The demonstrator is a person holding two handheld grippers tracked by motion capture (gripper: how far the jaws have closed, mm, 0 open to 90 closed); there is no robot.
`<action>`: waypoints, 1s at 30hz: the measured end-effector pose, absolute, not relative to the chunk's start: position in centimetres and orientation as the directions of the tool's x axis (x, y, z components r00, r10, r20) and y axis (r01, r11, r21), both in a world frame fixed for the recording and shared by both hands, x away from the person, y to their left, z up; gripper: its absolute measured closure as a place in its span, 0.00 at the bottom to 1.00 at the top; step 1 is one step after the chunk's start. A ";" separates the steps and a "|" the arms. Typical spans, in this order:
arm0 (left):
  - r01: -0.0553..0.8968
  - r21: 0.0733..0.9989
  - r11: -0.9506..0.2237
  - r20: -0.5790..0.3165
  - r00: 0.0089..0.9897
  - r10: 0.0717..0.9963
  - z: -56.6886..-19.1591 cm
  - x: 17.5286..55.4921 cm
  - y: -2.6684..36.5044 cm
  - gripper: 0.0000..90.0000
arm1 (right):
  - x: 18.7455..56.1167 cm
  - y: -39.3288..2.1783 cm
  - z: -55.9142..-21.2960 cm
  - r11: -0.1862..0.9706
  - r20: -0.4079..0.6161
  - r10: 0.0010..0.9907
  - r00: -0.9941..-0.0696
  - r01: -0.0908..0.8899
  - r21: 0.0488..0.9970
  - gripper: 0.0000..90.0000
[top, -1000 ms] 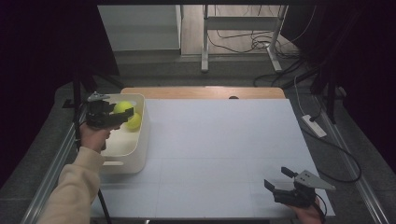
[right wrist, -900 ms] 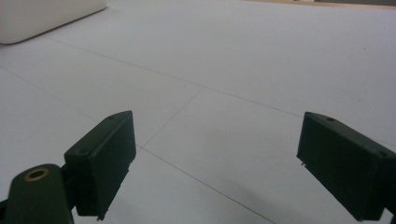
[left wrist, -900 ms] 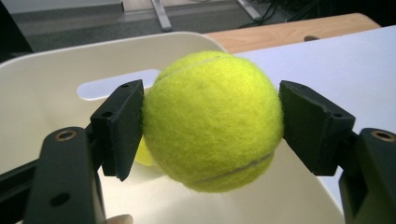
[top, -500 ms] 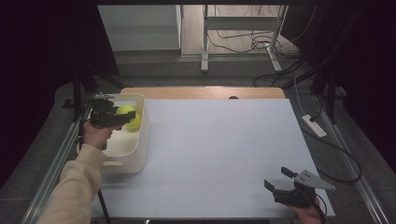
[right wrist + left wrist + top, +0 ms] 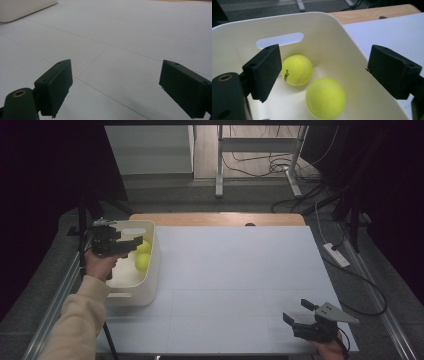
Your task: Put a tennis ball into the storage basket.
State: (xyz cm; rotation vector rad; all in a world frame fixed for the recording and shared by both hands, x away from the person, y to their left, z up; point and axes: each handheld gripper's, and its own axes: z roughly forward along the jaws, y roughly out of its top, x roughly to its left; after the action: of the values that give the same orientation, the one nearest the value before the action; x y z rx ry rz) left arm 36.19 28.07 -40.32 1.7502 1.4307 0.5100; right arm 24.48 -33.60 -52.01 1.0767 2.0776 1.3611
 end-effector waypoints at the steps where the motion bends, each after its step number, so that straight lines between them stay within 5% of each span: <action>1: 0.610 0.792 -0.040 -0.180 0.295 0.938 -40.2 35.9 28.0 0.13 | 24.5 -33.6 -52.0 0.218 0.058 0.793 -0.606 0.372 0.902 0.13; 30: 0.401 0.909 -0.115 -0.183 0.631 0.754 -39.7 29.0 21.5 0.13 | 24.5 -33.6 -51.2 0.214 0.041 0.796 -0.604 0.344 0.914 0.13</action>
State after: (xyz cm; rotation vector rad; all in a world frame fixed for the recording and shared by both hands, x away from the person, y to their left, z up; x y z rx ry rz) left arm 28.97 21.45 -39.74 1.7357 0.9453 0.3936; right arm 24.51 -33.60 -51.24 1.0535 2.0535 1.3691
